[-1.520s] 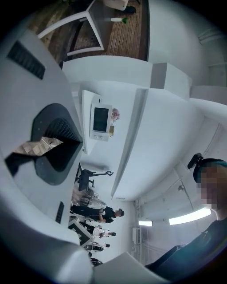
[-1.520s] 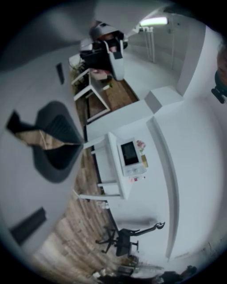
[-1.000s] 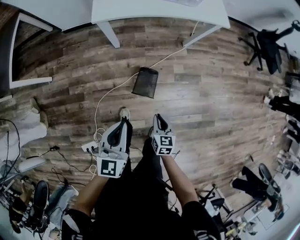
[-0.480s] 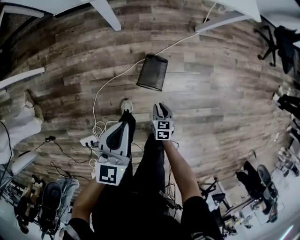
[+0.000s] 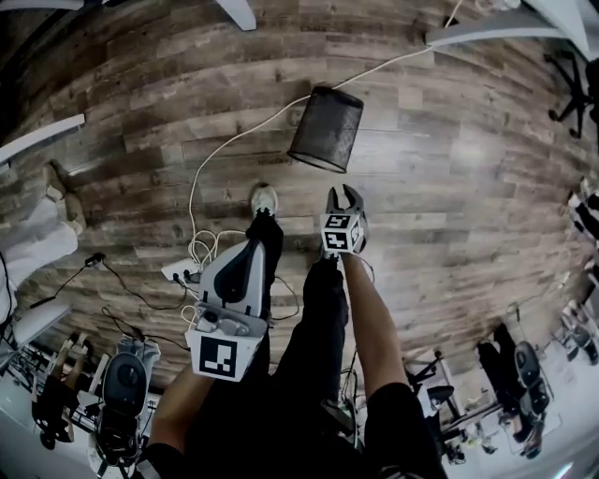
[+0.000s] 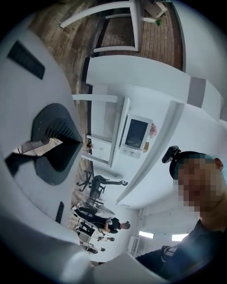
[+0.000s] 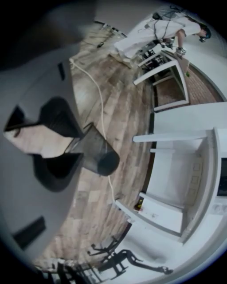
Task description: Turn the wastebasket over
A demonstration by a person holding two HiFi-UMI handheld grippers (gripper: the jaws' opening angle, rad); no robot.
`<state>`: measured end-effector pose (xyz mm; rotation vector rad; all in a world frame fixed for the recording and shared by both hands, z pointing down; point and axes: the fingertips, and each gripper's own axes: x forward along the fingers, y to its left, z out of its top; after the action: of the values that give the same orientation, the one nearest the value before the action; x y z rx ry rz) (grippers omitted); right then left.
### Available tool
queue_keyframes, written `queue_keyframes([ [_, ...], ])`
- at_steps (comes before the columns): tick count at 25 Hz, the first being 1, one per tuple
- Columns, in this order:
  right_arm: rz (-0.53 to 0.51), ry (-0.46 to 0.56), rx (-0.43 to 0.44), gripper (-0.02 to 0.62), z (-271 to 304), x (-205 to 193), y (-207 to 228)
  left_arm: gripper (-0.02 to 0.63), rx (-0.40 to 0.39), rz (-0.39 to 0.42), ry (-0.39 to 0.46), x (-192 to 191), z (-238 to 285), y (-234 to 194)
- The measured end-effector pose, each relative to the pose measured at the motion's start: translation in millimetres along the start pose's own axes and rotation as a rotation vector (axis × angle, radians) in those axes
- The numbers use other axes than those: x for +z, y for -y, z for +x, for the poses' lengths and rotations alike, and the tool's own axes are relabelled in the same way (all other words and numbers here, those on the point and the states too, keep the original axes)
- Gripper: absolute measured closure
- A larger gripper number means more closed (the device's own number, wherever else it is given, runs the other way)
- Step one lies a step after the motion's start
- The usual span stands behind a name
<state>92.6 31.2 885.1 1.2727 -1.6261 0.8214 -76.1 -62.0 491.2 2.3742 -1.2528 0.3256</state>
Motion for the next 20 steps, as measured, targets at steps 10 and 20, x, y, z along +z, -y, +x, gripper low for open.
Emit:
queue_keyframes([
  [10, -0.228, -0.163, -0.035, 0.468, 89, -56, -3, 0.572, 0.028, 0.002, -0.013, -37, 23, -29],
  [20, -0.259, -0.251, -0.084, 0.453, 144, -66, 5, 0.572, 0.056, -0.008, -0.043, -63, 31, -50],
])
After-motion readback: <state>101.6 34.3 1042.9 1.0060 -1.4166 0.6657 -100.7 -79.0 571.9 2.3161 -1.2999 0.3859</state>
